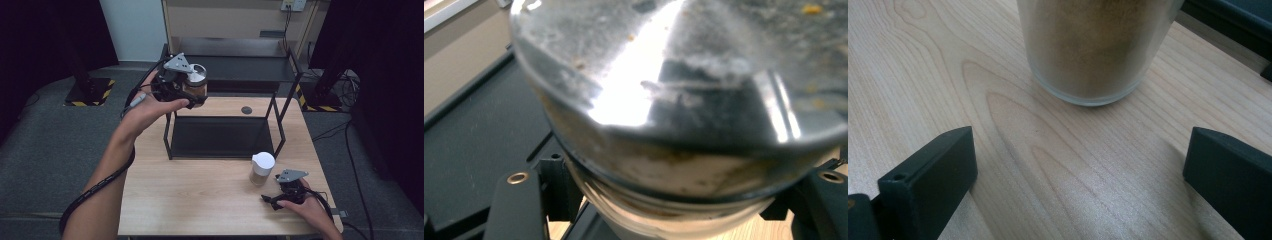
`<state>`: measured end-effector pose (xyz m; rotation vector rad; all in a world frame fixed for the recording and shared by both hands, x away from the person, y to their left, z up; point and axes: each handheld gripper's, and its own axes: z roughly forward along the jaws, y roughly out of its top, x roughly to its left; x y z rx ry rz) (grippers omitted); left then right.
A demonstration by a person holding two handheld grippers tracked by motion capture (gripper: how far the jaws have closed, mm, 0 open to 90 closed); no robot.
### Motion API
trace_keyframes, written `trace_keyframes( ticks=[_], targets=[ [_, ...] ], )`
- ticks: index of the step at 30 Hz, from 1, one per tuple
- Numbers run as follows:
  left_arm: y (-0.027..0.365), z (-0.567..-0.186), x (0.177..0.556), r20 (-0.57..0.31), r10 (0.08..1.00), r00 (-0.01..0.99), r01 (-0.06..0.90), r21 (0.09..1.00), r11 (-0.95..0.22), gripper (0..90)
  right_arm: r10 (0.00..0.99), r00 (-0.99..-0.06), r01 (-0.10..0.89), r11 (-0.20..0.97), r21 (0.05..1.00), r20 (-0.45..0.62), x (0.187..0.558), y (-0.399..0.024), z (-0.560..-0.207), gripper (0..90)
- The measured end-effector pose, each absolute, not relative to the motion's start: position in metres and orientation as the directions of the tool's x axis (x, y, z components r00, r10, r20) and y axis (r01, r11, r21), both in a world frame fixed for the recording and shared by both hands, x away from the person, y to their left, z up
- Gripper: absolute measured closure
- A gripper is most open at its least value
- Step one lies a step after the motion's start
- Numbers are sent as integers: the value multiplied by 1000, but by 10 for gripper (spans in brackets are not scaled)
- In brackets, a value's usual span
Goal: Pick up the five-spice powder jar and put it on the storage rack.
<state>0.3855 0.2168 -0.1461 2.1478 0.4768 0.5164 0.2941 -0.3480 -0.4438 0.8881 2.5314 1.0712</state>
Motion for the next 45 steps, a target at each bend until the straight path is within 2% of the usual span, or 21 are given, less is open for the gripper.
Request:
trace_keyframes(
  ticks=[8,27,45],
  targets=[
    [206,-130,382,194,541,819,165,822,-545,298,623,-782,437,543,717,5,294,-348,-444,15],
    [182,-121,391,166,733,660,274,855,-440,299,623,-782,439,544,715,5,294,-348,-444,15],
    [169,-122,422,144,802,580,358,839,-410,299,624,-782,438,544,715,5,294,-348,-444,15]
  ],
)
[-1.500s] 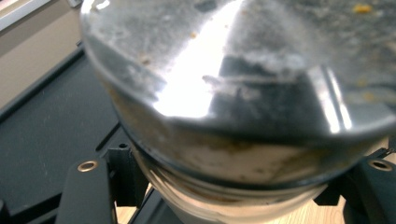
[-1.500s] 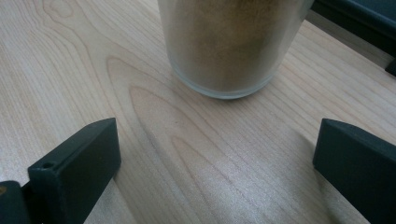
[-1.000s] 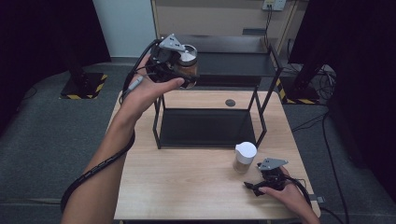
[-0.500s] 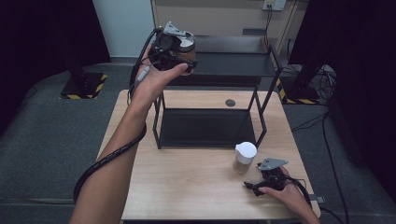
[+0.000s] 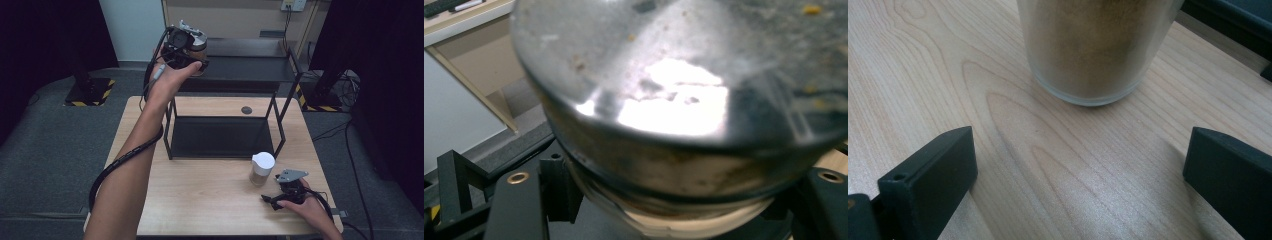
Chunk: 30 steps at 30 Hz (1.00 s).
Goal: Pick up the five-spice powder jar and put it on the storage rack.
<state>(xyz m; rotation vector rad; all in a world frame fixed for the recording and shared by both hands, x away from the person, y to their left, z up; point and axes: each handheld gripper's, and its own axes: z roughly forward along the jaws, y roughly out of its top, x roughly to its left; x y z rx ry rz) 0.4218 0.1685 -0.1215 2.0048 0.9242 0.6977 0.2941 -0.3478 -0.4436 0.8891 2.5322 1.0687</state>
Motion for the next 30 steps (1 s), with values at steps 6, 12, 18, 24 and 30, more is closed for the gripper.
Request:
trace_keyframes(
  ticks=[6,12,18,24,30],
  targets=[
    [159,-119,431,143,804,577,373,830,-416,299,623,-782,439,544,715,5,294,-348,-444,15],
    [149,-122,441,132,807,575,395,819,-416,299,624,-782,439,544,715,5,294,-348,-444,15],
    [147,-130,450,95,819,566,428,815,-391,299,623,-782,438,545,715,5,294,-348,-444,15],
    [149,-134,455,66,827,558,441,821,-363,298,622,-783,438,545,715,5,294,-348,-444,15],
    [153,-135,460,30,829,559,457,823,-338,298,622,-783,437,545,715,5,294,-348,-444,15]
  ],
)
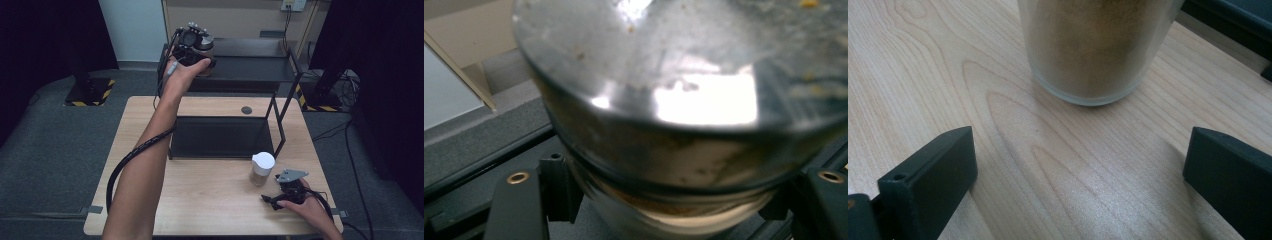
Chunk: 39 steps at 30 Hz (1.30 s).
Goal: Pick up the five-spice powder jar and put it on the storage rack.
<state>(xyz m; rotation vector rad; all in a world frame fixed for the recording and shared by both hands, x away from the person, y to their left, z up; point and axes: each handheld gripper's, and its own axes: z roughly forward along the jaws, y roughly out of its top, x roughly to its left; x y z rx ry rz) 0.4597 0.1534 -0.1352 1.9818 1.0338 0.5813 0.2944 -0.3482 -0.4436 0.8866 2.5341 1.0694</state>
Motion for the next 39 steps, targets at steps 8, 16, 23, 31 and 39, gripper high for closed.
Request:
trace_keyframes(
  ticks=[8,16,23,31,39],
  targets=[
    [155,-135,461,19,832,554,467,821,-329,296,621,-783,437,545,715,5,294,-348,-444,15],
    [151,-135,447,62,838,543,445,825,-349,125,621,-784,437,545,715,5,294,-348,-444,15],
    [164,-132,420,43,848,528,419,855,-304,85,621,-784,437,545,715,5,294,-348,-444,15],
    [175,-133,390,69,821,567,361,875,-323,88,621,-784,436,544,717,5,294,-348,-444,15],
    [180,-141,369,118,762,636,290,879,-378,101,621,-784,436,545,716,5,294,-348,-444,15]
  ],
)
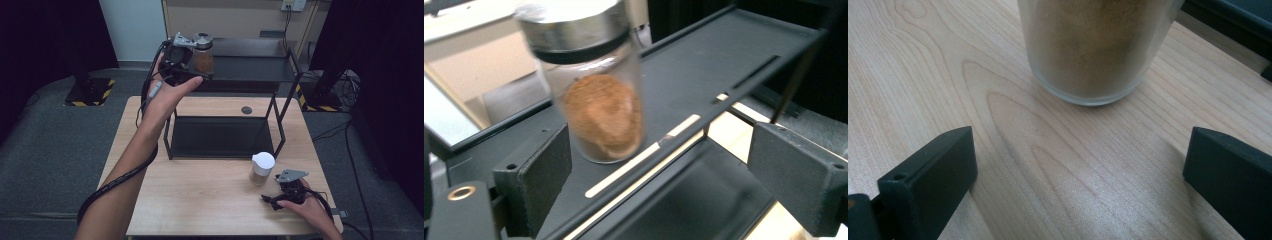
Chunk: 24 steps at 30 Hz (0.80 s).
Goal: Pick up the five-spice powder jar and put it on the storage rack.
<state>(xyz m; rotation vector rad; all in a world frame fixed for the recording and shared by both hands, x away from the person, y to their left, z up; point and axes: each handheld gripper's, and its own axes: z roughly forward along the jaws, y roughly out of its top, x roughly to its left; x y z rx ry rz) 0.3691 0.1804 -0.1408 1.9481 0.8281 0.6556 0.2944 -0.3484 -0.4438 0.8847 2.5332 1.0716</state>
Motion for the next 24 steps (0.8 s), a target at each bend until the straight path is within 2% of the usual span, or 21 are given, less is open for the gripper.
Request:
trace_keyframes(
  ticks=[7,16,24],
  targets=[
    [186,-157,364,159,678,718,210,878,-429,102,621,-784,436,545,716,5,294,-348,-444,15],
    [187,-177,369,185,610,770,175,859,-481,111,621,-784,436,544,717,5,294,-348,-444,15],
    [188,-201,379,210,499,841,102,844,-526,111,621,-784,436,544,717,5,294,-348,-444,15]
  ],
)
